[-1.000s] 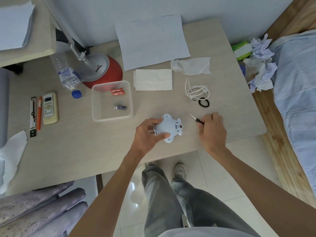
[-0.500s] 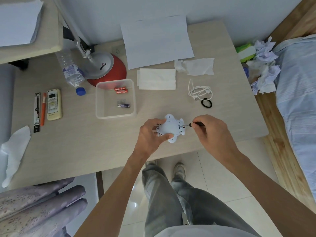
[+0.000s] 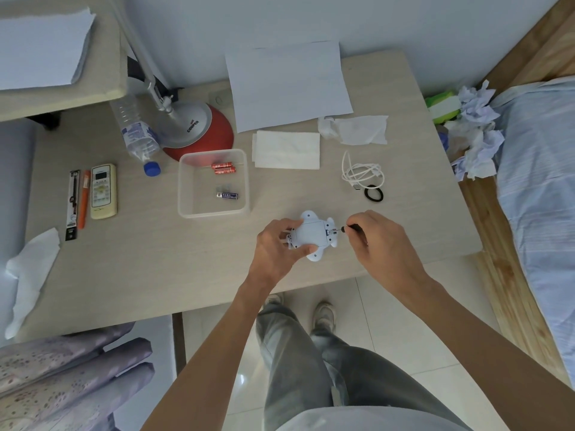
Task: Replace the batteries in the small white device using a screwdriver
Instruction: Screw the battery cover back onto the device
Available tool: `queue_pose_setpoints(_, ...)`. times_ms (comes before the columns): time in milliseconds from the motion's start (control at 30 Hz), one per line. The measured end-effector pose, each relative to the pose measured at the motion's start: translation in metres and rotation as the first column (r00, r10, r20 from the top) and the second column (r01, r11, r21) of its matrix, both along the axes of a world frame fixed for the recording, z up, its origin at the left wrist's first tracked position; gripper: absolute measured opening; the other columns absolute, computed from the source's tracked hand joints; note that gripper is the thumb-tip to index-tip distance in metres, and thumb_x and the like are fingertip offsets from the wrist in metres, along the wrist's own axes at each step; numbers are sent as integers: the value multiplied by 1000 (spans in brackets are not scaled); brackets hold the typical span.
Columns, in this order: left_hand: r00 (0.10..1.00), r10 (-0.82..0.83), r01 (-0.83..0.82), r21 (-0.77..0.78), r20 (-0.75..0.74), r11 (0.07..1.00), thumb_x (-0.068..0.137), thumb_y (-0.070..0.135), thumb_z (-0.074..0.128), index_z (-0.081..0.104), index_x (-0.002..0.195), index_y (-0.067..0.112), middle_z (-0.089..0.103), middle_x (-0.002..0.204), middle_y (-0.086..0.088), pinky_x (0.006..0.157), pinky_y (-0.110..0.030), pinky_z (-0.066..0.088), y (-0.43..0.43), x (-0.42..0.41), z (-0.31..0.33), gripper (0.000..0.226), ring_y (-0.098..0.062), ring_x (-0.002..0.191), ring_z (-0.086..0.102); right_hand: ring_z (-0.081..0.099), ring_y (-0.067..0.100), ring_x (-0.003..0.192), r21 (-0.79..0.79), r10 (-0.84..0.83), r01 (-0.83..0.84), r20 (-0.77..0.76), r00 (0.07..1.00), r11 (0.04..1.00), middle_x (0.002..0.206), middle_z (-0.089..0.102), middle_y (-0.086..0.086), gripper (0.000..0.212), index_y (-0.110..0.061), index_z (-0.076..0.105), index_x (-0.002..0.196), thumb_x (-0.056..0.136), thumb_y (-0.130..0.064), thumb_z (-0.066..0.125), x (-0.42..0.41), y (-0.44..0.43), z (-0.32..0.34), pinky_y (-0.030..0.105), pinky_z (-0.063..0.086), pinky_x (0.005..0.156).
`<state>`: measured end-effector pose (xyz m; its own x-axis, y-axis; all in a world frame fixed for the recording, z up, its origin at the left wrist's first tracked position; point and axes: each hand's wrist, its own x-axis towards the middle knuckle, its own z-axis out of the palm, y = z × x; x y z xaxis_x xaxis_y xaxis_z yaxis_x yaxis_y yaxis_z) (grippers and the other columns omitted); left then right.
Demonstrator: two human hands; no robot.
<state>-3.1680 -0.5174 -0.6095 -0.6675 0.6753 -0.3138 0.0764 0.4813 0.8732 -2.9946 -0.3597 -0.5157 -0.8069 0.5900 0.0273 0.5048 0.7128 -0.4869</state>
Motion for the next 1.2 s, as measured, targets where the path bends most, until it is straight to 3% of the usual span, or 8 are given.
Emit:
queue_pose_setpoints(267,1000,-5,5,-3,-4,1000,70,33,103,74,123,31,70,124,7,90,-36,64,1,1,-1,61,-14,106,70,61,31,65,35,39,-41,71,997,999,86,65,7,10,-7,69,99,105,-14,64,-6,6,-5,46,56,59)
queue_pose_setpoints(400,1000,-4,3,-13,-22,1000,71,35,103,73,124,29,71,124,6,89,-35,64,1,3,-2,61,-13,106,70,58,27,61,78,83,-95,141,987,992,85,60,4,25,-8,67,103,110,-25,48,-9,6,-5,39,48,53)
queue_pose_setpoints(600,999,38,-38,-51,-3,998,70,42,102,75,122,25,73,118,7,88,-36,63,4,4,0,62,-14,103,70,65,27,86,-76,217,-206,196,956,976,120,60,4,20,-14,46,129,112,-24,49,-5,20,1,47,58,68)
queue_pose_setpoints(767,998,59,-58,-62,5,996,70,40,102,76,120,22,75,113,7,85,-32,61,6,5,0,60,-15,101,71,56,24,63,-67,214,-203,307,928,977,91,58,3,14,-16,43,119,110,-9,51,-2,24,0,43,50,57)
queue_pose_setpoints(867,998,58,-57,-77,6,995,70,39,102,76,120,23,75,113,7,83,-28,59,7,5,2,59,-16,100,70,57,27,58,-77,162,-145,330,930,986,81,58,4,8,-12,45,111,115,-18,47,-9,22,3,43,43,54)
queue_pose_setpoints(1000,998,56,-55,-88,4,995,69,35,103,76,120,20,75,111,8,81,-24,57,8,5,5,59,-15,100,70,58,28,62,-96,119,-90,366,923,991,89,62,5,22,-12,45,110,117,-33,40,-16,21,7,45,51,61)
queue_pose_setpoints(1100,999,50,-48,-111,20,993,67,36,103,77,120,21,75,110,11,78,-21,56,9,2,6,61,-13,99,71,58,28,66,-172,169,-116,332,928,978,108,55,-1,23,-11,44,129,117,-31,40,-18,17,9,45,51,63)
queue_pose_setpoints(1200,998,34,-28,-119,49,992,67,35,103,78,121,20,75,111,11,75,-13,53,10,-2,4,62,-8,97,70,57,29,61,-216,162,-90,341,926,972,92,49,-4,16,-13,45,127,116,-24,42,-18,11,8,48,50,62)
